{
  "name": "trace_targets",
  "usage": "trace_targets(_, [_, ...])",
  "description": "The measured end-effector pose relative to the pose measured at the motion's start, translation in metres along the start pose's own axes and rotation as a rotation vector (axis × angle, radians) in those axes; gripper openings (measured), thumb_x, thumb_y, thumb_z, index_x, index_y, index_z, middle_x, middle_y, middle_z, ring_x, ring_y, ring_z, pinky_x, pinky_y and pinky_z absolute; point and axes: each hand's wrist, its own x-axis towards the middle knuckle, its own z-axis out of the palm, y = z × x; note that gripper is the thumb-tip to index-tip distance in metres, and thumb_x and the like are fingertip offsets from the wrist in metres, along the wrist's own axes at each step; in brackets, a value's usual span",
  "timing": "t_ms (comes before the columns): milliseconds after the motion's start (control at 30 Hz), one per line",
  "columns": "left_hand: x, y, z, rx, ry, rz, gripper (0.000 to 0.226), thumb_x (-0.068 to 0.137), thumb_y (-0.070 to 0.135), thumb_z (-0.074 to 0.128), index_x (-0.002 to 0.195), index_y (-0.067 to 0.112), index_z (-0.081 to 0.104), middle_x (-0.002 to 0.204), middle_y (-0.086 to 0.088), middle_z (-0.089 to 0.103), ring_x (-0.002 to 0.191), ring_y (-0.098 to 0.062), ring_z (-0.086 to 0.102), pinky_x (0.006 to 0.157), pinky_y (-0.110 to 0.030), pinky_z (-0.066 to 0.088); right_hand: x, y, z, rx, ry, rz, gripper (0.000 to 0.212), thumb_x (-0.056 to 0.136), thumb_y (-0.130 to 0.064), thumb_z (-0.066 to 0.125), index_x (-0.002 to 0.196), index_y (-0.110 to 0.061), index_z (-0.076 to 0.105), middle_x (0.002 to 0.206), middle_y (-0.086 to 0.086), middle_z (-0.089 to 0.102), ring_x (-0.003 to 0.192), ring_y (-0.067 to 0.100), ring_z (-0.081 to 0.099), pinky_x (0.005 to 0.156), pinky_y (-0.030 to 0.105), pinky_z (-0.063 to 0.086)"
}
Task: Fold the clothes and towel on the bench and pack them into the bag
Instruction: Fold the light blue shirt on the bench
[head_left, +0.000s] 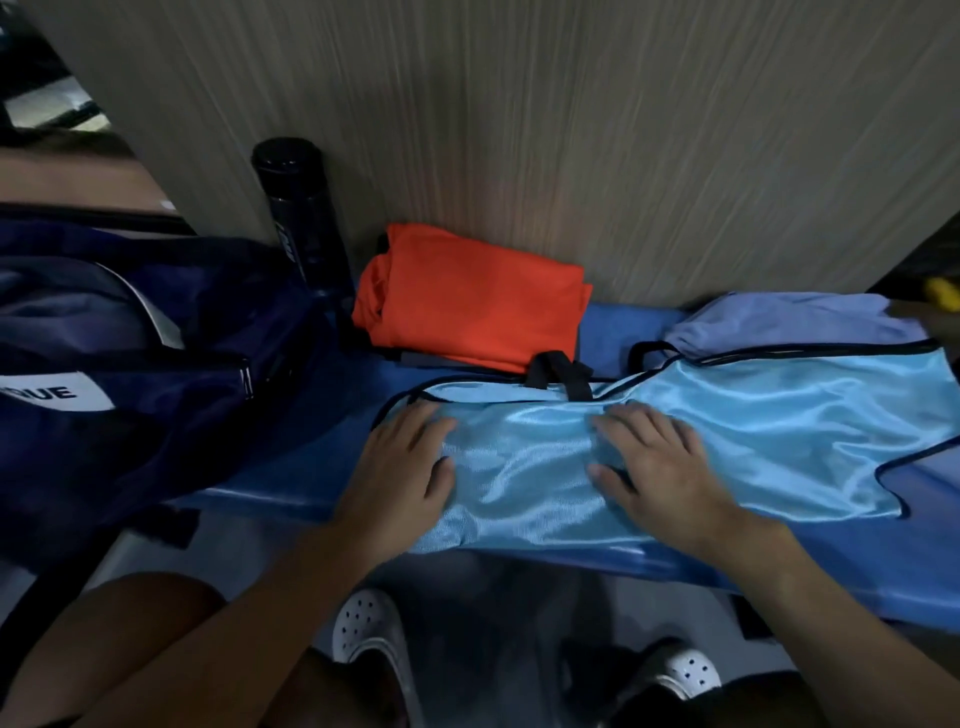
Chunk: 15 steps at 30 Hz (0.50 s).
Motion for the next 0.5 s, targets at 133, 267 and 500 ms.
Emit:
trace_targets(133, [0.005, 0.003, -0.006, 0.078, -0.209, -0.241, 0.077, 0.084, 0.043, 0.025, 0.158, 0.030, 0.008, 0.167, -0.007, -0.006, 0.153, -0.027, -0.007, 0.124, -0.043, 0.000, -0.001, -0.004, 0.006, -0.045, -0.167, 0.078, 0.079, 0.079, -0.063, 0.002, 0.154, -0.037, -0.003, 0.164, -0.003, -0.010, 0.151, 0.022, -0.009, 0.120, 0.049, 0.000])
trace_targets(267, [0.007, 0.018, -0.016, 0.181, -0.047, -0.200, 0.069, 0.080, 0.038, 0.035, 0.146, 0.018, 0.041, 0.152, -0.015, 0.033, 0.141, -0.035, 0.030, 0.114, -0.050, 0.023, 0.000, -0.009, 0.009, -0.138, -0.101, 0.024, 0.070, 0.083, -0.047, 0.021, 0.152, -0.031, 0.025, 0.162, 0.003, 0.019, 0.148, 0.027, 0.013, 0.116, 0.057, 0.016])
trace_targets(500, [0.001, 0.025, 0.010, 0.153, -0.132, 0.018, 0.064, 0.096, 0.051, 0.021, 0.155, 0.028, 0.027, 0.163, -0.005, 0.022, 0.151, -0.025, 0.014, 0.122, -0.050, 0.011, -0.003, -0.019, 0.022, -0.153, -0.055, 0.029, 0.062, 0.099, -0.060, 0.013, 0.150, -0.029, 0.032, 0.157, 0.002, 0.033, 0.147, 0.030, 0.025, 0.113, 0.061, 0.022])
